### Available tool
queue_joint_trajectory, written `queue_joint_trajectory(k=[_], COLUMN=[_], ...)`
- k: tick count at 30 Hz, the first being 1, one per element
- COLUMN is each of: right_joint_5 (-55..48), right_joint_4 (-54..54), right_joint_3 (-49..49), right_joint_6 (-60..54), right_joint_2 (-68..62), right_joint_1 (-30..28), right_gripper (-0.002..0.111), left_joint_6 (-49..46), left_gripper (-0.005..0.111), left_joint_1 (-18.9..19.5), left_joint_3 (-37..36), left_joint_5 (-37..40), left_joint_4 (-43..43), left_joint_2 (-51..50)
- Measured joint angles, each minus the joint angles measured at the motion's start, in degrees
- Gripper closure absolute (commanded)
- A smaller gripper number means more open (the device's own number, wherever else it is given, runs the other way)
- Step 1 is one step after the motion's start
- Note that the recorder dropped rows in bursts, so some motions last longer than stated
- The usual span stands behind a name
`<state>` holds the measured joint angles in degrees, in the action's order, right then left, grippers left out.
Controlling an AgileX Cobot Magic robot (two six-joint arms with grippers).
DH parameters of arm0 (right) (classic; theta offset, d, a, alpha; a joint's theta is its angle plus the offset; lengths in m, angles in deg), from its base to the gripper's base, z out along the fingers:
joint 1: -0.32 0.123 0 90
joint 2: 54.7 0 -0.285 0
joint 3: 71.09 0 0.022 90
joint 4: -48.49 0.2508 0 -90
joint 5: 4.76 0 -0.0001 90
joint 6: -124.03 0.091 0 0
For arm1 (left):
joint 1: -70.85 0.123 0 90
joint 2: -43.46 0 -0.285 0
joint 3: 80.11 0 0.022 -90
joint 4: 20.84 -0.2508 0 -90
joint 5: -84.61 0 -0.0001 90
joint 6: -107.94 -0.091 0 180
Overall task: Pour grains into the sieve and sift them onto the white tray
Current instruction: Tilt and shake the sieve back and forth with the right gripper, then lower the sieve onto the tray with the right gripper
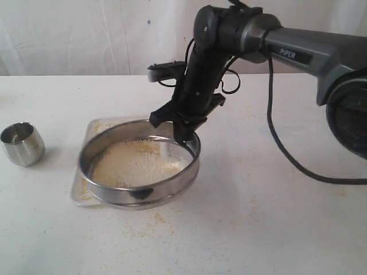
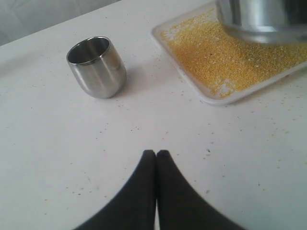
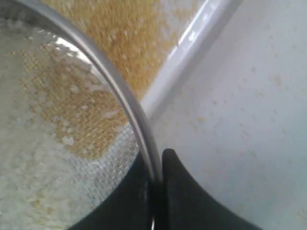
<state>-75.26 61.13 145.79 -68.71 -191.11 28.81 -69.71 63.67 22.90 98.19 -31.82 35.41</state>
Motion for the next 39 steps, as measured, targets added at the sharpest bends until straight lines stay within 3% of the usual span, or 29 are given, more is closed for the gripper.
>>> queue_joint_trajectory(k=[3,6,9,14,18,22,24,27,29,32,34,37,39], right_joint_5=[-0.1,0.6,1.3,-0.1,1.5,9.2,14.8,19.1,19.3,16.0,14.3,11.6,10.9], right_joint_4=[-4.1,4.3,9.0,4.1,13.5,5.9,5.7,9.9,7.3,-4.7,-3.8,0.5,-4.4], right_joint_3=[-0.3,-0.5,0.1,0.8,0.8,2.4,3.2,4.5,5.2,5.4,5.4,5.3,5.3], right_joint_6=[4.4,0.9,-2.8,3.4,-3.6,5.0,9.7,5.9,3.4,12.4,12.7,4.3,9.5], right_joint_2=[-0.4,-1.0,-1.0,-1.0,-1.5,-1.4,-1.7,-2.0,-2.0,-2.6,-3.8,-4.6,-4.6], right_joint_1=[-2.1,-5.3,-2.9,-1.4,-2.1,2.0,1.3,0.7,2.4,5.2,4.6,3.0,3.0], right_gripper=[0.108,0.108,0.108,0.108,0.108,0.108,0.108,0.108,0.108,0.108,0.108,0.108,0.108], left_joint_6=[0.0,0.0,0.0,0.0,0.0,0.0,0.0,0.0,0.0,0.0,0.0,0.0,0.0], left_gripper=[0.107,0.107,0.107,0.107,0.107,0.107,0.107,0.107,0.107,0.107,0.107,0.107,0.107], left_joint_1=[0.0,0.0,0.0,0.0,0.0,0.0,0.0,0.0,0.0,0.0,0.0,0.0,0.0], left_joint_3=[0.0,0.0,0.0,0.0,0.0,0.0,0.0,0.0,0.0,0.0,0.0,0.0,0.0], left_joint_5=[0.0,0.0,0.0,0.0,0.0,0.0,0.0,0.0,0.0,0.0,0.0,0.0,0.0], left_joint_4=[0.0,0.0,0.0,0.0,0.0,0.0,0.0,0.0,0.0,0.0,0.0,0.0,0.0], left_joint_2=[0.0,0.0,0.0,0.0,0.0,0.0,0.0,0.0,0.0,0.0,0.0,0.0,0.0])
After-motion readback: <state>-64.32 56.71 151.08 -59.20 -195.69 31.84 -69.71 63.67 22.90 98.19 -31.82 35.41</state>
